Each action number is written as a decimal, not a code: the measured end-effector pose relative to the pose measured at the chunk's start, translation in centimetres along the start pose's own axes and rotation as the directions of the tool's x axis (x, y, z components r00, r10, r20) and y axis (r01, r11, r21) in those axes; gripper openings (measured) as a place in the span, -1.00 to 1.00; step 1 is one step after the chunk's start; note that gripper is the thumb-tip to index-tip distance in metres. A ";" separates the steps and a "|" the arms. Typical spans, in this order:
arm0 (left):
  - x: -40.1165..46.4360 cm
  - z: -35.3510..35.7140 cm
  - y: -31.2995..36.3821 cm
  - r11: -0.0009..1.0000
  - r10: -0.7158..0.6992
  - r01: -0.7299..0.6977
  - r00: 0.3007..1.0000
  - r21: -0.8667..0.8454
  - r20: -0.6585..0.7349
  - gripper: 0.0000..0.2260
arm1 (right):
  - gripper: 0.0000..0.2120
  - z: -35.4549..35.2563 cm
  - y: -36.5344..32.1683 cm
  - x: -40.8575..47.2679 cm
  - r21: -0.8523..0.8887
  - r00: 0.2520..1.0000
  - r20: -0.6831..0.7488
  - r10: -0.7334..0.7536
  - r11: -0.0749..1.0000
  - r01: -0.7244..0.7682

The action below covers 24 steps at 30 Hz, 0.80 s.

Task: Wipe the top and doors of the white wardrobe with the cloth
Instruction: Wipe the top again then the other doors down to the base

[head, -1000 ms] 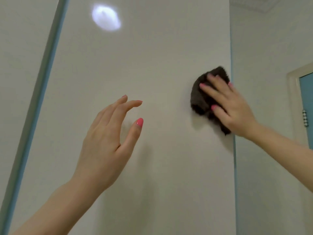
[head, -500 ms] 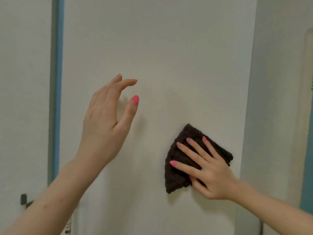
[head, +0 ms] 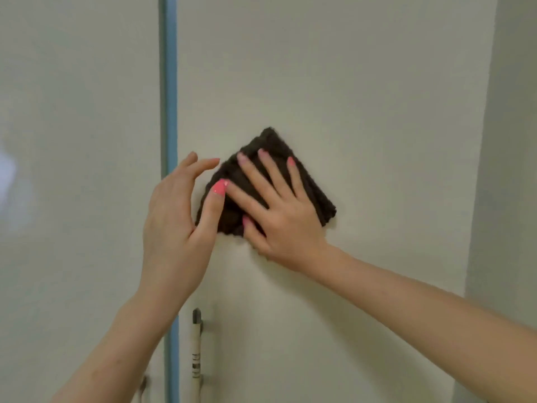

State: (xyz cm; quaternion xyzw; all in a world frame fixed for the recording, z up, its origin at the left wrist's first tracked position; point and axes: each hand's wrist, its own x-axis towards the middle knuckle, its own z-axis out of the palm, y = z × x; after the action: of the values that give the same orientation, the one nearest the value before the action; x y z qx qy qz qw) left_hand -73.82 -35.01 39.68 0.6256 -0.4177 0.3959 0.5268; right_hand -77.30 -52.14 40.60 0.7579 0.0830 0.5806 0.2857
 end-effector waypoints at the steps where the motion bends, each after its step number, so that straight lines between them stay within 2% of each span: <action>1: -0.1 -0.3 0.0 1.000 0.002 -0.002 1.000 0.014 0.006 -0.67 | -0.51 0.0 -1.2 -1.3 0.018 0.975 0.094 -0.202 0.979 0.201; 3: -0.3 -0.9 0.1 0.999 0.008 -0.008 1.000 0.035 0.019 -0.68 | -0.53 -0.3 -1.0 -1.7 0.056 0.808 0.258 -0.529 0.843 0.534; 4: -0.4 -1.2 0.2 0.999 0.008 -0.009 1.000 0.037 0.025 -0.69 | -0.52 -0.6 -0.2 -0.7 0.058 0.739 0.306 -0.600 0.787 0.615; 5: -0.3 -1.4 0.4 0.999 0.010 -0.010 1.000 0.030 0.027 -0.69 | -0.51 -0.8 0.8 0.7 0.037 0.716 0.344 -0.608 0.770 0.636; 6: -0.3 -1.6 0.6 1.000 0.013 -0.014 1.000 0.022 0.022 -0.69 | -0.50 -1.1 1.6 2.6 0.004 0.738 0.362 -0.570 0.792 0.610; 7: -0.2 -1.8 0.8 1.000 0.021 -0.022 1.000 0.012 0.015 -0.69 | -0.48 -1.4 2.3 4.7 -0.033 0.791 0.368 -0.490 0.843 0.537; 10: -0.5 -1.8 1.5 1.000 0.022 -0.022 1.000 -0.020 0.007 -0.71 | -0.43 -1.8 2.7 10.2 -0.132 0.935 0.320 -0.149 0.971 0.200; 12: -1.1 -1.8 1.9 0.999 0.008 -0.008 1.000 -0.051 0.012 -0.72 | -0.42 -1.4 1.2 11.6 -0.140 0.966 0.260 0.005 0.990 0.033; 14: -1.6 -2.0 2.1 0.997 0.007 -0.006 1.000 -0.077 0.008 -0.73 | -0.45 -0.4 -0.8 10.0 -0.129 0.978 0.198 0.061 0.991 -0.035; 16: -2.2 -2.2 2.1 0.995 -0.008 0.009 1.000 -0.096 0.007 -0.73 | -0.49 0.5 -2.9 5.6 -0.057 0.986 0.168 0.014 0.998 -0.004; 18: -2.9 -2.4 2.0 0.993 -0.032 0.035 0.999 -0.112 0.021 -0.72 | -0.48 0.8 -4.5 -0.5 0.006 0.970 0.200 -0.137 0.990 0.139; 21: -4.2 -2.3 2.0 0.991 -0.055 0.062 0.997 -0.119 0.061 -0.70 | -0.50 0.0 -4.4 -8.9 0.039 0.877 0.317 -0.361 0.929 0.368; 24: -5.3 -1.9 2.3 0.991 -0.059 0.071 0.992 -0.110 0.111 -0.69 | -0.49 -2.3 -1.1 -12.3 0.068 0.767 0.423 -0.483 0.861 0.505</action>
State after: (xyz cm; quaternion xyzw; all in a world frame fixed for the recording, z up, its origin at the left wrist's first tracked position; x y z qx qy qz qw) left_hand -77.85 -32.75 35.75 0.6282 -0.4466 0.3197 0.5510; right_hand -83.09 -56.09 30.16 0.8097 0.2004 0.3072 0.4581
